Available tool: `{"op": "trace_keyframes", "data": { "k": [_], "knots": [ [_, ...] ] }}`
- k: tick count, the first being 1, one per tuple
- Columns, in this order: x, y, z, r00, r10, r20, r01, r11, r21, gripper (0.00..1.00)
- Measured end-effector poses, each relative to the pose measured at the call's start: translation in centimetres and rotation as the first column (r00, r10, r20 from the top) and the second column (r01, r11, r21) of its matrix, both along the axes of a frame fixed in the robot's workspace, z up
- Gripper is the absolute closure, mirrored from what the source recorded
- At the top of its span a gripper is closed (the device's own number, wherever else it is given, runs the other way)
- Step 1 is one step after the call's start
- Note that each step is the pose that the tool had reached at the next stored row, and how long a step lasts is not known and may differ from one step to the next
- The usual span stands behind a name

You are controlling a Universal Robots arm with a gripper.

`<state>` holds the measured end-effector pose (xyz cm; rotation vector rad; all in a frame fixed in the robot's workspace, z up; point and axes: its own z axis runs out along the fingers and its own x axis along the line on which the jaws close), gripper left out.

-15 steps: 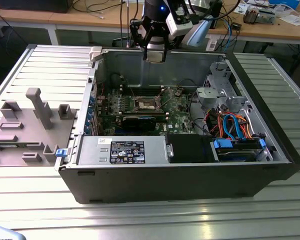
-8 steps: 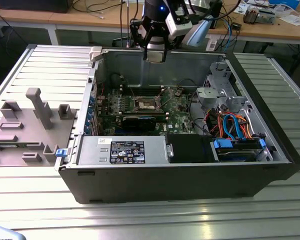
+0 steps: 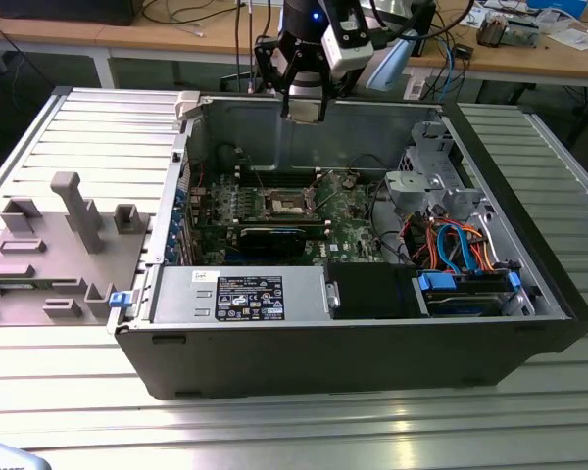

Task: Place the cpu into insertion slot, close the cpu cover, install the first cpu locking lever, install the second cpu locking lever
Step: 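Place the cpu into insertion slot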

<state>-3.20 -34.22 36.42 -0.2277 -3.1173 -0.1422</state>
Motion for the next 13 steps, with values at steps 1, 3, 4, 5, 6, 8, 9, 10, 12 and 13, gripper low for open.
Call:
{"op": "trace_keyframes", "data": {
  "k": [1,3,4,5,6,8,9,10,12,13],
  "knots": [
    [0.0,0.0,0.0,1.0,-0.004,0.0,0.004,1.0,0.0,0.45],
    [0.0,0.0,0.0,0.9999,-0.013,0.0,0.013,0.9999,0.0,0.45],
    [0.0,0.0,0.0,0.9998,-0.018,0.0,0.018,0.9998,0.0,0.45],
    [0.0,0.0,0.0,0.9998,-0.021,0.0,0.021,0.9998,0.0,0.45],
    [0.0,0.0,0.0,0.9997,-0.023,-0.0001,0.023,0.9997,0.0,0.45],
    [0.0,0.0,0.0,0.9996,-0.029,0.0,0.029,0.9996,0.0,0.45],
    [0.0,0.0,0.0,0.9995,-0.032,0.0,0.032,0.9995,0.0,0.45],
    [0.0,0.0,0.0,0.9994,-0.034,0.0,0.034,0.9994,0.0,0.45],
    [0.0,0.0,0.0,0.9992,-0.039,0.0,0.039,0.9992,0.0,0.45],
    [0.0,0.0,0.0,0.9991,-0.042,0.0,0.042,0.9991,0.0,0.45]
  ]
}}
